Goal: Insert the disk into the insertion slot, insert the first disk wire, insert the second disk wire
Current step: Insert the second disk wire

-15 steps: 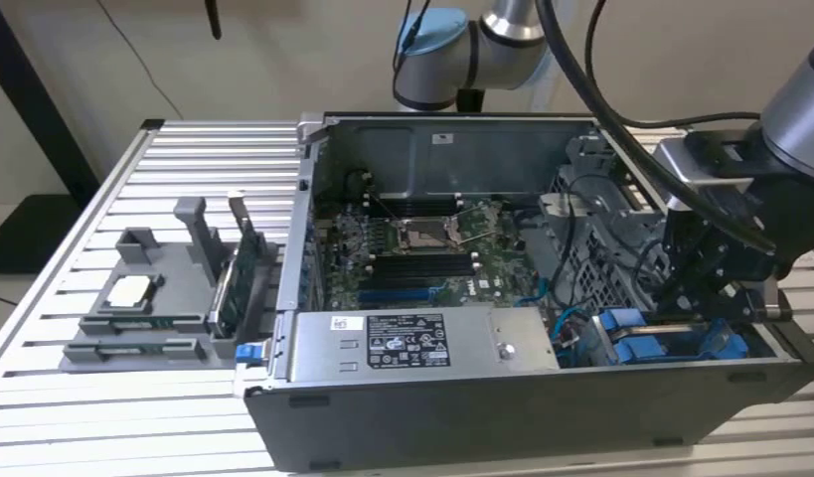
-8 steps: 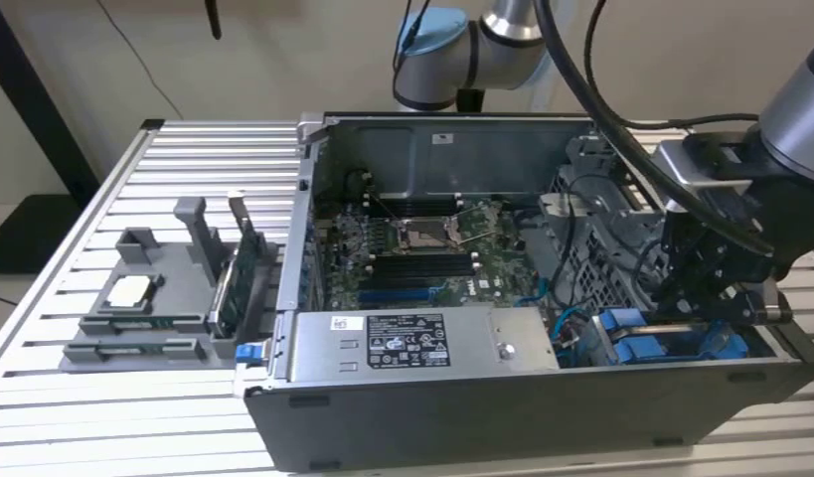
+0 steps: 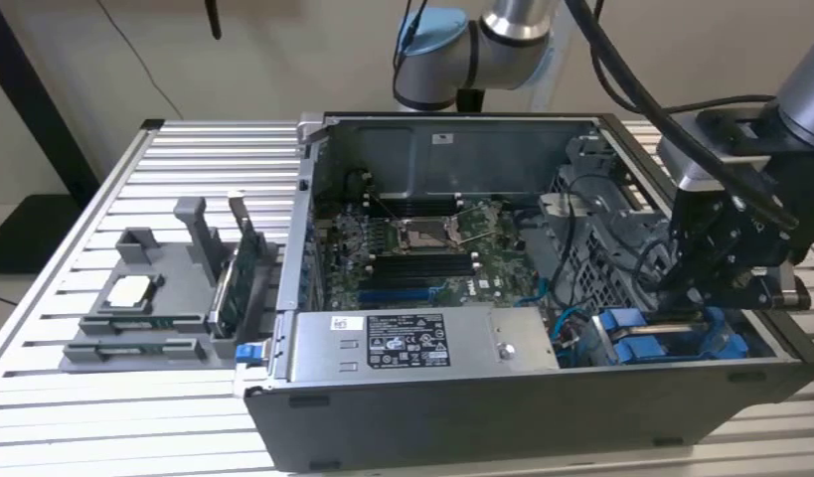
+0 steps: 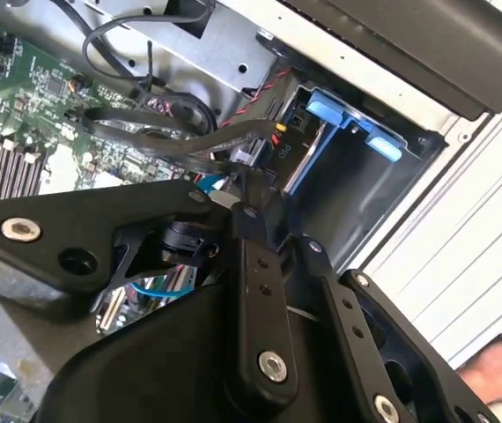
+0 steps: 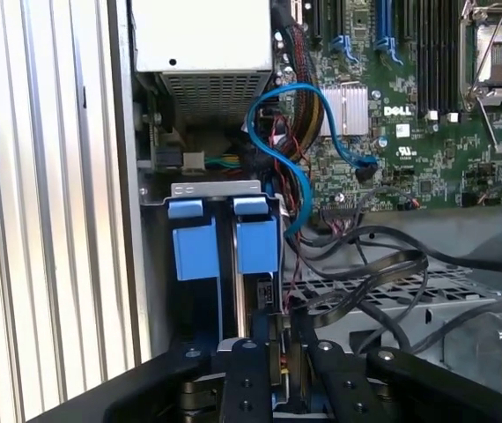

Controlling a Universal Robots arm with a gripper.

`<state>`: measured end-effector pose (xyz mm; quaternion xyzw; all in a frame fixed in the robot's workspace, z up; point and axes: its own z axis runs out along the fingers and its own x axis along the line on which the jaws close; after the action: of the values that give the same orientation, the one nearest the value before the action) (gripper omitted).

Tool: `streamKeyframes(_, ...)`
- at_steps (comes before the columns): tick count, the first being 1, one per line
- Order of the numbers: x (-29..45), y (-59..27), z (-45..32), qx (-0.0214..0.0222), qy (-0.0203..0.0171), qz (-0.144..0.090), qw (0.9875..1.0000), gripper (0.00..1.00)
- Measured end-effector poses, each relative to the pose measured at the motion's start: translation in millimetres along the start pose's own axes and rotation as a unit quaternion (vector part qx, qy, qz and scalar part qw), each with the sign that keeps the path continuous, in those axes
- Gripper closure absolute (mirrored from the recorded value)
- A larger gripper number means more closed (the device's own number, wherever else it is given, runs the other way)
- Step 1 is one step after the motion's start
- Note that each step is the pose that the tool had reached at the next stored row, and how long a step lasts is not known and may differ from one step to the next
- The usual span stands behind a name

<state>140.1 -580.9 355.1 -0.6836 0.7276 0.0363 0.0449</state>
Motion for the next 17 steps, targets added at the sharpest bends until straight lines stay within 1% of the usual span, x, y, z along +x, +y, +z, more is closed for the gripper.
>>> streamKeyframes(6,-1.4,-0.1,-12.1,0.0001,0.0007,0.000,1.0000,0.75)
streamKeyframes(10,-2.2,-0.2,-18.6,0.0001,0.0013,0.000,1.0000,0.75)
streamKeyframes(13,-2.4,-0.2,-21.2,0.0001,0.0017,0.000,1.0000,0.75)
streamKeyframes(17,-2.5,-0.2,-21.5,0.0001,0.0016,0.000,1.0000,0.75)
